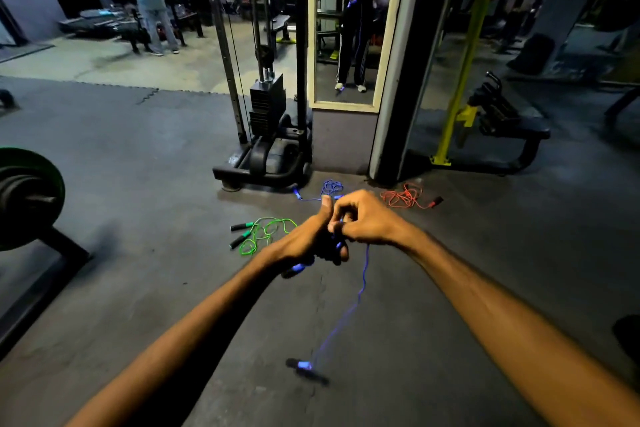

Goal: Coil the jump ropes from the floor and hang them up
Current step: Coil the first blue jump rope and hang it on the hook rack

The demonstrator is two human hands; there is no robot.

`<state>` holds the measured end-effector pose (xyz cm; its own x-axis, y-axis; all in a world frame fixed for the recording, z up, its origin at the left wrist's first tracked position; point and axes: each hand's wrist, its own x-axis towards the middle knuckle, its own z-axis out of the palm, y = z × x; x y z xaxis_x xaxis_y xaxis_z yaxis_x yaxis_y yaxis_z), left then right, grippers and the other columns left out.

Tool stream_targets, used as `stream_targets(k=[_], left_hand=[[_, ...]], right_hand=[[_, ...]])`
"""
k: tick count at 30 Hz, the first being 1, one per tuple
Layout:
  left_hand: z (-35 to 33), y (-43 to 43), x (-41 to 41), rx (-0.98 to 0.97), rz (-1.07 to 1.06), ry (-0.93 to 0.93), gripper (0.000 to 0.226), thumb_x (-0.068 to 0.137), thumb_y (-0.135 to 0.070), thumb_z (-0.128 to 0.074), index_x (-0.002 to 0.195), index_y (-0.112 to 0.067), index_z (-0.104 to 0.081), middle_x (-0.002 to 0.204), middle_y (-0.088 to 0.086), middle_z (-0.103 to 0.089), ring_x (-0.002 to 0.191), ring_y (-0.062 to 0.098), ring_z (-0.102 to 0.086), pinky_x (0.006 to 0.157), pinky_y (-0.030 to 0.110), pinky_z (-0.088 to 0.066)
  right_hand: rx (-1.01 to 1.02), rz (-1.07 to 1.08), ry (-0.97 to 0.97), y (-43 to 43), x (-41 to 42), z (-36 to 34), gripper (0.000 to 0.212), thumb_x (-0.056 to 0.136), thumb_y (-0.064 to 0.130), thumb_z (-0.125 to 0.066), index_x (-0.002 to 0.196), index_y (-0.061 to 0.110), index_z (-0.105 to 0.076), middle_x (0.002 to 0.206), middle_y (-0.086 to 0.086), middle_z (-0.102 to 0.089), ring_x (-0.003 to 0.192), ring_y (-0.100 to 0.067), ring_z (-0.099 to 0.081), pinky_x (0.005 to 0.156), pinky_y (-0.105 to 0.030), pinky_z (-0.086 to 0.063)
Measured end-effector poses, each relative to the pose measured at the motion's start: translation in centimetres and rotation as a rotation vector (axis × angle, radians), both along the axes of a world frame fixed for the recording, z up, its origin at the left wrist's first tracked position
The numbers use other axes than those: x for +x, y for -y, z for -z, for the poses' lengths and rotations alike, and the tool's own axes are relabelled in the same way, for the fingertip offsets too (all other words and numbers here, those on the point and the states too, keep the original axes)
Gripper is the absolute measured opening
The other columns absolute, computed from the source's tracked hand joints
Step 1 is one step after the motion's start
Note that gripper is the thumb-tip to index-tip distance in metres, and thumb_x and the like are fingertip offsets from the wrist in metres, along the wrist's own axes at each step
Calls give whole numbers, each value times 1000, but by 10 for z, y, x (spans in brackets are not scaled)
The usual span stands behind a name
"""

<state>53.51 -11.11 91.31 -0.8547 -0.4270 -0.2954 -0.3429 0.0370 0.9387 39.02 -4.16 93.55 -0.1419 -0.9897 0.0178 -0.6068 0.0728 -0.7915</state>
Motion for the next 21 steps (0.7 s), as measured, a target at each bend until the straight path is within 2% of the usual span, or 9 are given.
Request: stream_targets(k=[3, 6, 7, 10, 13, 15, 17, 19, 21], left_hand=[[-15, 11, -6, 121, 68, 52, 113, 85, -76, 6, 91, 13, -64, 67, 21, -54, 51, 25, -48, 50, 31, -36], [-21, 20, 3, 195, 109, 83, 110, 83, -82, 1, 60, 1, -67, 53, 15, -52, 46, 25, -46, 50, 29, -34], [-19, 23, 6, 292, 129, 41, 109, 80, -86, -3, 63, 2, -66, 53, 13, -51, 47, 25, -45, 51, 29, -34], [-13, 28, 19, 729, -8, -256, 114, 76, -91, -18, 97, 10, -67, 66, 15, -57, 54, 25, -52, 54, 31, -41], [-6, 31, 17, 901, -167, -582, 115, 77, -89, -22, 115, 13, -60, 93, 20, -68, 75, 29, -66, 73, 35, -57], [-6, 31, 13, 875, -288, -748, 112, 79, -85, -22, 119, 14, -56, 109, 24, -68, 90, 32, -67, 91, 40, -53], [-10, 30, 9, 741, -361, -763, 108, 79, -81, -21, 118, 13, -56, 117, 24, -67, 101, 33, -65, 102, 40, -44], [-7, 31, 4, 442, -367, -593, 96, 85, -75, -15, 106, 3, -66, 111, 19, -69, 98, 30, -65, 98, 38, -44], [0, 28, 4, 122, -332, -388, 85, 92, -69, -10, 79, -9, -68, 79, 4, -69, 75, 19, -61, 81, 36, -43]], right_hand=[[-83, 96, 192, -2, -3, 5, 9, 75, 12, -59, 72, 4, -63, 52, -14, -54, 40, -14, -44, 42, -22, -37], [-110, 104, 249, -4, -11, 11, 5, 74, 11, -57, 70, 9, -60, 52, -13, -54, 43, -18, -49, 44, -25, -38], [-129, 92, 264, -5, -15, 12, 6, 75, 11, -57, 70, 10, -59, 53, -11, -54, 44, -16, -49, 45, -25, -38], [-173, 89, 318, -3, -9, 24, 18, 90, 15, -53, 77, 3, -60, 59, -8, -52, 50, -12, -46, 50, -23, -40], [-70, 178, 281, 2, 1, 46, 23, 99, 9, -45, 83, 6, -60, 61, -2, -56, 51, -9, -50, 54, -25, -43], [80, 133, 169, -2, 6, 64, 23, 96, 6, -47, 78, 13, -59, 62, 4, -56, 53, -4, -48, 59, -31, -42], [211, 15, 96, -9, 15, 74, 15, 93, 3, -48, 84, 5, -60, 69, -3, -57, 61, -10, -49, 62, -36, -42], [234, -74, 113, -13, 24, 68, 14, 91, -3, -47, 95, -6, -60, 73, -14, -58, 63, -18, -55, 59, -31, -47], [142, -82, 92, -9, 22, 45, 11, 90, -1, -53, 92, -7, -63, 66, -9, -60, 55, -11, -56, 54, -24, -47]])
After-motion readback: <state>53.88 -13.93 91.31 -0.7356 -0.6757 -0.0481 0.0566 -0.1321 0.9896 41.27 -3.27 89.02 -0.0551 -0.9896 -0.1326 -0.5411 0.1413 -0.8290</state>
